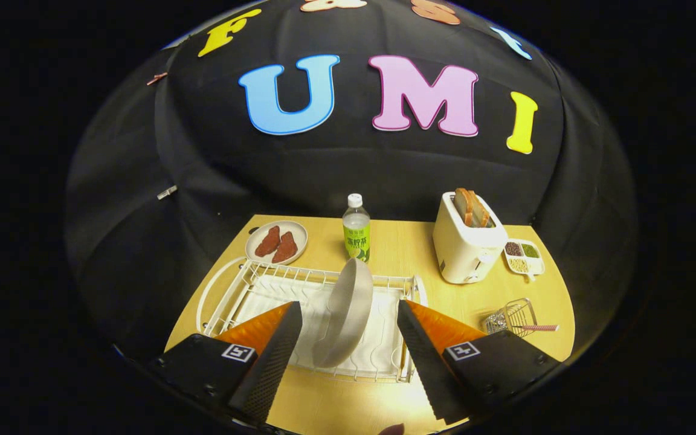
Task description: Take the plate from the dish rack, then take the spoon from the basket and place it into the plate.
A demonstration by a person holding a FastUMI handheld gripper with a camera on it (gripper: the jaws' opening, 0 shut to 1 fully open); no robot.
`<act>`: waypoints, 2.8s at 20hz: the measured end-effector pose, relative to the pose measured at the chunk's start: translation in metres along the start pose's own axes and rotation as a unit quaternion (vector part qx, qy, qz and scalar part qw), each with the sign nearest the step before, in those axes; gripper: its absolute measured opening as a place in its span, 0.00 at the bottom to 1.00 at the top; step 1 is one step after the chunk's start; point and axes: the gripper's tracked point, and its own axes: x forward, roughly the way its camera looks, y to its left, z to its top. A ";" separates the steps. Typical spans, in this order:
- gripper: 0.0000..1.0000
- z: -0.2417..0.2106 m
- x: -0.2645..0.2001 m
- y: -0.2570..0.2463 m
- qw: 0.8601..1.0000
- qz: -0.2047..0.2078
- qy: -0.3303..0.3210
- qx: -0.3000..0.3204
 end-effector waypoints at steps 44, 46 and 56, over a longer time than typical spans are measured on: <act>0.18 -0.120 -0.153 -0.202 0.981 0.022 0.039 0.187; 0.18 -0.145 -0.163 -0.218 0.974 0.026 0.049 0.218; 0.18 -0.271 -0.131 -0.271 0.952 -0.036 0.133 0.272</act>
